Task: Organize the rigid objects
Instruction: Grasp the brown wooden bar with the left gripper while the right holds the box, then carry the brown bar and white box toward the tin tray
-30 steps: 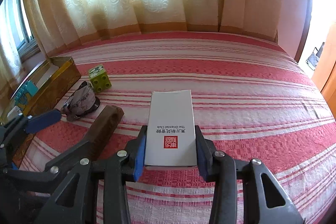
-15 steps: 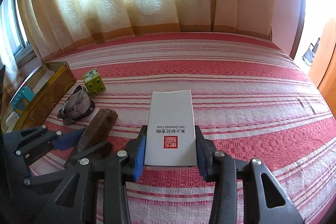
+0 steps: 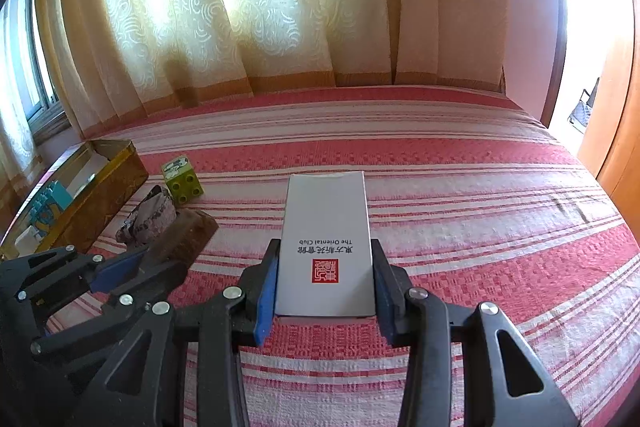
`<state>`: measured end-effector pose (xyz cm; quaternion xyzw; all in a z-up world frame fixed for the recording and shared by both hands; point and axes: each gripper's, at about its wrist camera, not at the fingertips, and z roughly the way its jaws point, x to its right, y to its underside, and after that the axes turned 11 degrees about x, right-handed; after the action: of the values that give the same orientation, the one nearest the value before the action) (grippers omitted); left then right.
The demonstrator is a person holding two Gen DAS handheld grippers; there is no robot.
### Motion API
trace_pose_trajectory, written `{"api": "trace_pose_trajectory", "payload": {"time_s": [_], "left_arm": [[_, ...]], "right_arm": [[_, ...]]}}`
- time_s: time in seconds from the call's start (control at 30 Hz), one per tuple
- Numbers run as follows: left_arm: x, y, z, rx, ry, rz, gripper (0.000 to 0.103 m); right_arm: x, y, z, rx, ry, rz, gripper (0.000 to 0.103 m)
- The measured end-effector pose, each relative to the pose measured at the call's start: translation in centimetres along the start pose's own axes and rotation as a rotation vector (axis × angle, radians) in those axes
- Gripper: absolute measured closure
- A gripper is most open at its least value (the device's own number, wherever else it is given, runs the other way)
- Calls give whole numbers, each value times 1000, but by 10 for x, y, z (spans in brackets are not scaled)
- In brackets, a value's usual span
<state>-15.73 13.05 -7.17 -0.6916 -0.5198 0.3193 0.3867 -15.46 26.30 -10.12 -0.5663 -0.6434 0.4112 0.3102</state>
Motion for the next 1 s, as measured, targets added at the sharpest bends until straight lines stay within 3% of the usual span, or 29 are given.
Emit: {"api": "trace_pose_trajectory", "payload": {"time_s": [0.6,1.0], "left_arm": [[-20,2,-39,214,-76,-83,89],[-34,8,-51,253,-110,-109,89]], "right_arm": [[-6,-3,-24,126,-9,-28,60],[-15,-2,-40,220,-1,-41,60]]}}
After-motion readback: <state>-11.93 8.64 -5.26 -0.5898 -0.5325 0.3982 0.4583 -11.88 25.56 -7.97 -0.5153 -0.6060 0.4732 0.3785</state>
